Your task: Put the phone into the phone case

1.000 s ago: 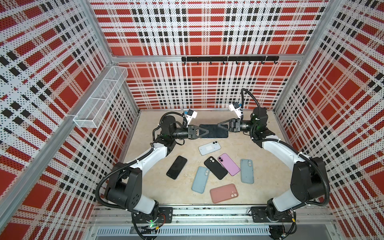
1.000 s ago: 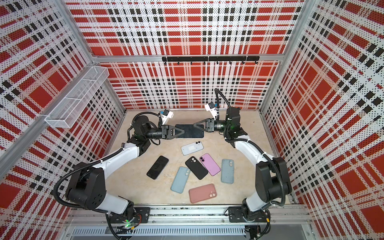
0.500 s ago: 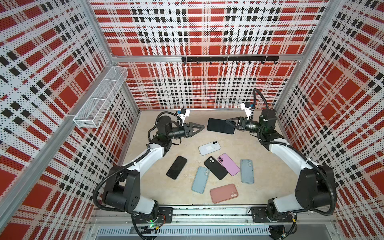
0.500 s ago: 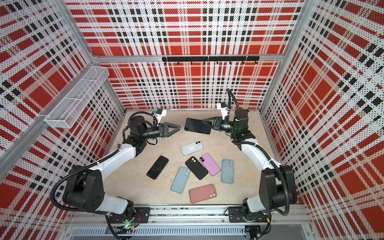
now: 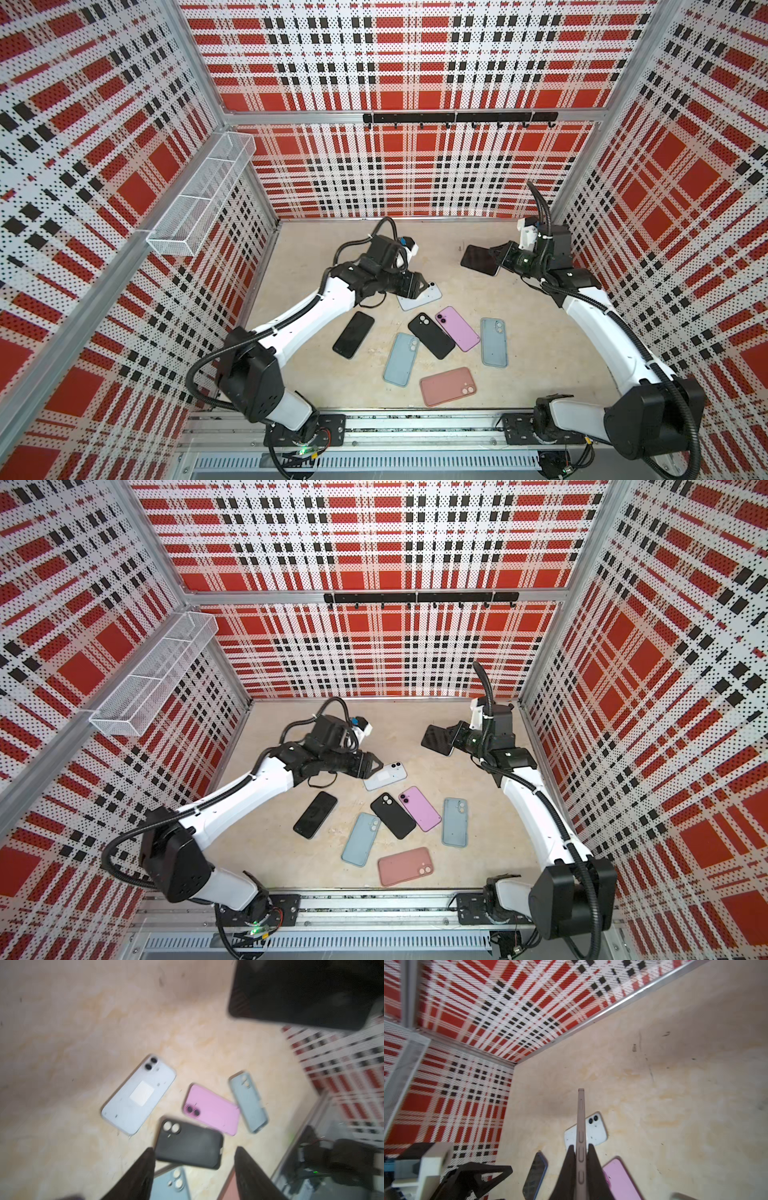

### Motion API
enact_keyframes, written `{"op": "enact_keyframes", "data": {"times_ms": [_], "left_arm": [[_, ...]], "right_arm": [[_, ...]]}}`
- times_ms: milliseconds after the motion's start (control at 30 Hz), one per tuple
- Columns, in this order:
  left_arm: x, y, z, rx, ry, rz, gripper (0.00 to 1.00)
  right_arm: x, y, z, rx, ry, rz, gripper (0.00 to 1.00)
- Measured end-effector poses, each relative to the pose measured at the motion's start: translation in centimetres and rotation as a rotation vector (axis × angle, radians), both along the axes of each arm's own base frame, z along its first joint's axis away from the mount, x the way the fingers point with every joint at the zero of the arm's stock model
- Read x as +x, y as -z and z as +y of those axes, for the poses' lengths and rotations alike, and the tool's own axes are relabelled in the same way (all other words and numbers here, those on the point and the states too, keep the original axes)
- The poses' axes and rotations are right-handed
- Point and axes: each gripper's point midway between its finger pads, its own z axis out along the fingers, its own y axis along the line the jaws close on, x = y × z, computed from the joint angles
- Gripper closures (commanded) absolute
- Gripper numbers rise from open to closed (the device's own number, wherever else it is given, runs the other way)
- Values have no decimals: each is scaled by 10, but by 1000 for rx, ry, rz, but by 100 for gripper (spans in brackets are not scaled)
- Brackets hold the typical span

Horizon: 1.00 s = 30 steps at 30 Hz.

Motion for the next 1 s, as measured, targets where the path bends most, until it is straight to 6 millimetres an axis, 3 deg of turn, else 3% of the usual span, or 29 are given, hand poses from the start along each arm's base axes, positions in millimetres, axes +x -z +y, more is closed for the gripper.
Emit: {"op": "enact_keyframes", "data": {"times_ms": [133,300,533,667,933,1000], "left_arm": [[-17,64,2,204,34,93,35],[-32,108,-1,334,84,156,34],[-21,120,1,391,68,149,39],[-15,126,0,415,62,139,48],[-12,162,7,500,58,175,64],[-9,162,6,499,55,168,71]], "right_arm": [[-13,10,-15,-62,53,38,100],[-29,15,-24,-99,76,57,100],[-35,22,-25,-105,77,69,100],[-38,31,-25,-108,75,87,100],[-37,34,-24,-105,72,81,100],[-37,34,-24,-105,73,76,100]]}}
